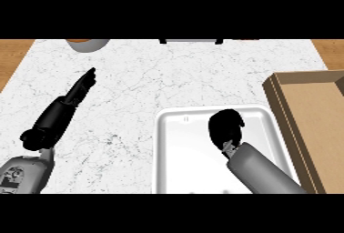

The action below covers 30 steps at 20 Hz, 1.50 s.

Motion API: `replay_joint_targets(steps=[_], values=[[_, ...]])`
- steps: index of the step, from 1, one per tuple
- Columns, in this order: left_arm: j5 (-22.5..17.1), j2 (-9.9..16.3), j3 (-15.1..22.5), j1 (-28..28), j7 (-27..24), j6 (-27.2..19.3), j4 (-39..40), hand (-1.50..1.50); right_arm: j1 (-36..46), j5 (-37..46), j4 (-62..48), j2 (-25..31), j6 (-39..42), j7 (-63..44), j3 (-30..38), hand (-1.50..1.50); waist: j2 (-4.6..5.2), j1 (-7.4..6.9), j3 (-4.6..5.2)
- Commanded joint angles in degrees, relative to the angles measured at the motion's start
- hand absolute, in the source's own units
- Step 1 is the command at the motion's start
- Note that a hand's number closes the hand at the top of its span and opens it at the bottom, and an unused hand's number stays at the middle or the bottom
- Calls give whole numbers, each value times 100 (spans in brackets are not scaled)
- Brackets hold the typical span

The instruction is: Pick the sweet potato from the tray and place it in the cardboard box

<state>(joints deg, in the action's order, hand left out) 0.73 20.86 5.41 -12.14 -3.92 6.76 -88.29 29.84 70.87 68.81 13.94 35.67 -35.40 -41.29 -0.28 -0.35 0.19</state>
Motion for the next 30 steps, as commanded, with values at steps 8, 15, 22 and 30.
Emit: replay_joint_targets(steps=[8,15,22,30], values=[[-21,-34,-149,-25,100,190,-189,0,374,-294,-479,-286,-1637,397,1423,150,73,-43,-38],[111,-133,-36,-64,77,129,-198,0,1160,-906,-952,-550,-3563,294,3160,150,113,-166,-35],[134,-138,-233,-218,131,230,76,0,2213,-386,-1211,-419,-3531,83,3198,150,37,-5,-19],[147,-200,-284,-145,89,183,65,0,2309,-140,-365,9,-4360,-1345,4118,150,1,116,-20]])
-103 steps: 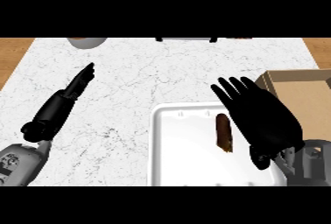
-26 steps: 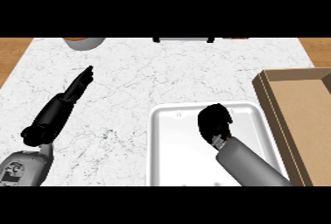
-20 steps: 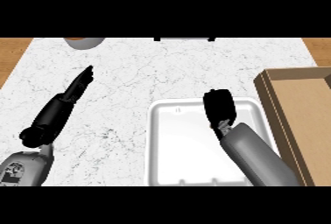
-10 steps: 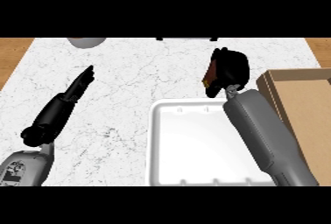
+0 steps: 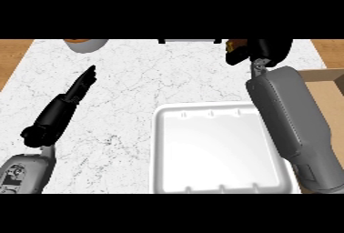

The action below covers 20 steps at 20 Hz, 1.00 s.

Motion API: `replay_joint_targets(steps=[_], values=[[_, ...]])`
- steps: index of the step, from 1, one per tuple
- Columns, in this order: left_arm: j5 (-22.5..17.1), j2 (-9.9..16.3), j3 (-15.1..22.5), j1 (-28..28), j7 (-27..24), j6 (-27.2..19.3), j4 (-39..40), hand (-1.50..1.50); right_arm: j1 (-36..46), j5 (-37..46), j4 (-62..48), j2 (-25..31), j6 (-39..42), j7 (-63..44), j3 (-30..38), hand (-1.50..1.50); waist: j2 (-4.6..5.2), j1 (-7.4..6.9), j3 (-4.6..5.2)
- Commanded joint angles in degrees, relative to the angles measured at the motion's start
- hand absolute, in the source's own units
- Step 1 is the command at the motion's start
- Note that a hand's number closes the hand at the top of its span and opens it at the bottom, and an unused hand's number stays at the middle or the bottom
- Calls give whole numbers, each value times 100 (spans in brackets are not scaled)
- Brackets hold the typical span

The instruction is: Pick the sweet potato from the tray and place it in the cardboard box

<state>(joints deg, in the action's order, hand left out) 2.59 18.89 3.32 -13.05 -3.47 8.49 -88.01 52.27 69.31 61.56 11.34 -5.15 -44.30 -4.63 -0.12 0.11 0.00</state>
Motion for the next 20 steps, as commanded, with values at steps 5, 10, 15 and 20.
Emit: replay_joint_targets(steps=[5,10,15,20], values=[[29,-22,-26,323,24,55,-266,0,-491,220,894,570,-388,-880,701,150,-14,33,-1],[118,-198,23,-72,107,41,22,0,-344,-223,619,1407,-159,-498,1504,150,18,18,-1],[237,-197,15,452,-18,-26,-343,0,-1149,-521,638,2007,554,-44,1741,150,-3,6,-2],[321,-275,14,416,-164,-67,-119,0,-1524,-1421,465,2065,1596,220,2186,150,-14,63,0]])
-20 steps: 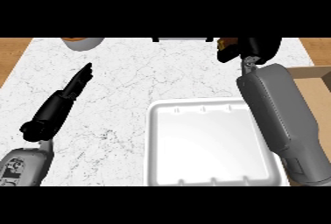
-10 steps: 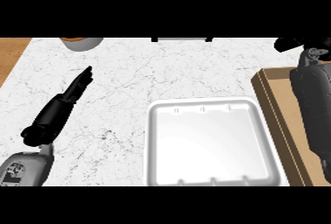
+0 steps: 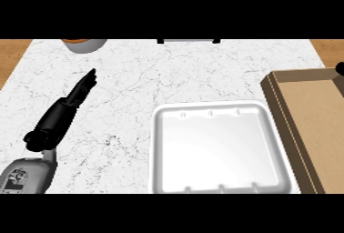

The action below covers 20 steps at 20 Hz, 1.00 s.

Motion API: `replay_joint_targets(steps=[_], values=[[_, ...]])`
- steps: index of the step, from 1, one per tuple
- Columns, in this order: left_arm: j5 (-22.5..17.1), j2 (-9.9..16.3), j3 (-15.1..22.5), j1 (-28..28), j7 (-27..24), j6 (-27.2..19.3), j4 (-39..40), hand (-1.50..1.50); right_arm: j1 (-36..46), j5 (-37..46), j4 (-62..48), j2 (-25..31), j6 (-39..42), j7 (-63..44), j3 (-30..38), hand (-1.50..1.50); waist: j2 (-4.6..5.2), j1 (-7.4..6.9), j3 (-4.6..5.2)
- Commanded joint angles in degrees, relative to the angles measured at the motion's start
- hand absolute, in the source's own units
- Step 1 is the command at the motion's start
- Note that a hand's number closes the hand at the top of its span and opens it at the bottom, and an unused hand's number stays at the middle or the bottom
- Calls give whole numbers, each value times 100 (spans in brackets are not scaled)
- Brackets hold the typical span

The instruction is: Pick the sweet potato from the tray and place it in the cardboard box

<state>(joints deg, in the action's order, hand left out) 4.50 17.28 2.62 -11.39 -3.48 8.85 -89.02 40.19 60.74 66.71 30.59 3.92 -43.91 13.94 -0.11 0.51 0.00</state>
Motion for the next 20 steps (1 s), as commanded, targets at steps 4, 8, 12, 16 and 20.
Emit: replay_joint_targets(steps=[4,8,12,16,20], values=[[-72,-11,-74,58,100,119,-162,0,-441,-972,-580,664,1061,729,766,150,7,-49,-2],[-158,75,-149,-133,488,243,-373,0,-969,-1135,-525,576,1614,732,695,150,5,-47,-3],[-3,95,-255,34,-337,261,179,0,-1283,-1746,-554,559,2008,1242,1014,-150,11,-14,0],[-237,35,-356,-64,75,382,-20,0,-1249,-2096,-76,632,2204,1746,1049,-150,-1,-39,1],[-65,54,-341,-74,-214,315,220,0,-1215,-2374,226,434,976,2435,1621,-150,4,5,-6]])
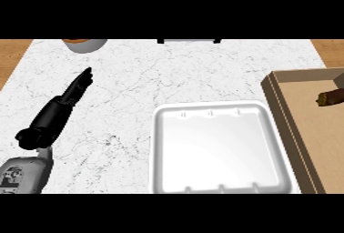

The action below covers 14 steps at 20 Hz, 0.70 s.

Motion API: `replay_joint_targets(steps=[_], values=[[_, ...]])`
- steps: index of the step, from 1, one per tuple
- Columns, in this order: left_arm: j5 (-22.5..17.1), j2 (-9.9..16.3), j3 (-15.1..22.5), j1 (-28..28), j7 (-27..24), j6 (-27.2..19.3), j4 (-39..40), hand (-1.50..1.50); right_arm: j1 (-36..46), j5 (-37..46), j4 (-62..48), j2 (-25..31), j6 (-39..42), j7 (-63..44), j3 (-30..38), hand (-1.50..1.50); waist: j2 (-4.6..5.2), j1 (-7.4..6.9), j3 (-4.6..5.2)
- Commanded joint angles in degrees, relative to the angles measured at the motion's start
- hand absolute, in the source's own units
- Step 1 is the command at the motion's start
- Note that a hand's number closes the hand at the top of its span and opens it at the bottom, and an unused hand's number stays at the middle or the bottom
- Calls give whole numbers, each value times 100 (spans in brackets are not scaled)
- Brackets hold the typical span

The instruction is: Pick the sweet potato from the tray and place it in the cardboard box

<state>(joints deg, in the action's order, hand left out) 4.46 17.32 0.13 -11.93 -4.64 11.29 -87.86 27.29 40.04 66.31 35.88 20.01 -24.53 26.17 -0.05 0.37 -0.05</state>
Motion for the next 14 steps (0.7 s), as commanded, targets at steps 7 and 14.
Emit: replay_joint_targets(steps=[7,14], values=[[50,-49,-10,70,113,-80,-50,0,523,-1946,609,-907,-2038,640,2339,-150,-54,103,-13],[42,-176,60,-296,530,-19,-180,0,-130,-2683,378,-583,-2250,1389,3145,-150,-4,9,-1]])
